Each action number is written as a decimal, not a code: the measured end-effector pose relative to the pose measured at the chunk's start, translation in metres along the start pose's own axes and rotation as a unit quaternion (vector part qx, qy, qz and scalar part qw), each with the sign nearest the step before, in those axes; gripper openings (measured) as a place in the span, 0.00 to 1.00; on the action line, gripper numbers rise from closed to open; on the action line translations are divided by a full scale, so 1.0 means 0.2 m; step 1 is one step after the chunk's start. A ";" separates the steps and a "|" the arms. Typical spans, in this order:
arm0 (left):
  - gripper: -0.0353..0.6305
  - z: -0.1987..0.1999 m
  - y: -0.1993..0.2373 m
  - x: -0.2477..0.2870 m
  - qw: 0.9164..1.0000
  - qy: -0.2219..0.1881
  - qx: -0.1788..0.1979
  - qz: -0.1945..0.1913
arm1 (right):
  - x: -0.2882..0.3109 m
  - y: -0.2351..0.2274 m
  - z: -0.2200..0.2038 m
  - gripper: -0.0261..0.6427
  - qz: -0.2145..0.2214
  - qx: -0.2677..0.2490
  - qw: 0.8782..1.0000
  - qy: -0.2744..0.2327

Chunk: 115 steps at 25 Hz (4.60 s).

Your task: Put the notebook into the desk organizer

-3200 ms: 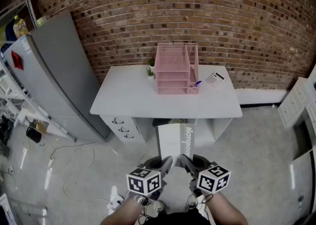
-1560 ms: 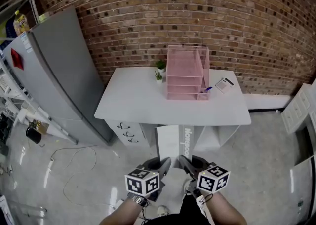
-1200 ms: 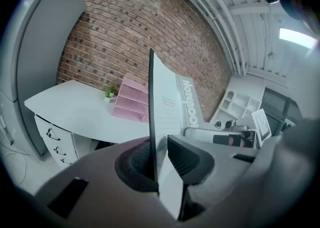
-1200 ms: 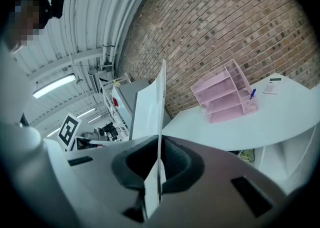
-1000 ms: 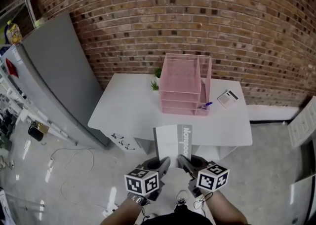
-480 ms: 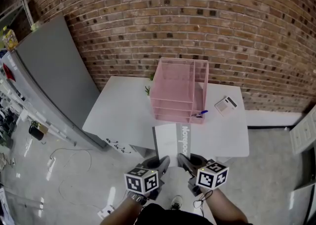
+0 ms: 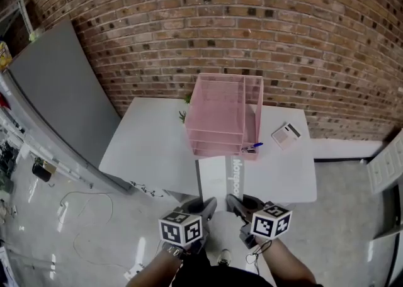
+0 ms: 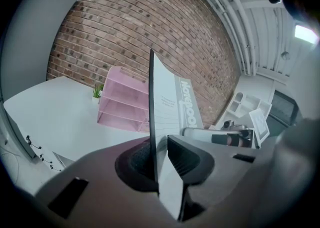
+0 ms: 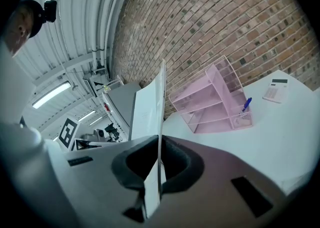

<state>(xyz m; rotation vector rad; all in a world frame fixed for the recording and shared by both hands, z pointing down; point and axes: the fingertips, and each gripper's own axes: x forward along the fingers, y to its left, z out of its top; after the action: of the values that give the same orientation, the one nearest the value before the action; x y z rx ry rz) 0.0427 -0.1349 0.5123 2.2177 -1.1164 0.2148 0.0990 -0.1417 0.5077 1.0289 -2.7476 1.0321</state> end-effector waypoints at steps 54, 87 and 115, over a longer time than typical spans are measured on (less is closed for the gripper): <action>0.29 0.15 0.92 0.49 0.982 0.152 0.050 -0.105 | 0.82 -0.59 0.13 0.06 -0.048 0.274 0.960 -0.042; 0.34 0.30 0.99 0.60 0.988 0.089 0.124 -0.030 | 1.03 -0.68 0.23 0.49 -0.065 0.143 0.985 0.077; 0.34 0.37 0.97 0.69 0.991 0.080 0.103 -0.023 | 0.79 -0.85 0.25 0.49 -0.309 0.008 0.951 0.017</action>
<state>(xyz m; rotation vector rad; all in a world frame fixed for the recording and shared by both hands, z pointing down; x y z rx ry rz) -0.0298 -0.3562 0.6014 2.3565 -0.9936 0.4988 0.0863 -0.3572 0.6051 1.6908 -2.1356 0.9388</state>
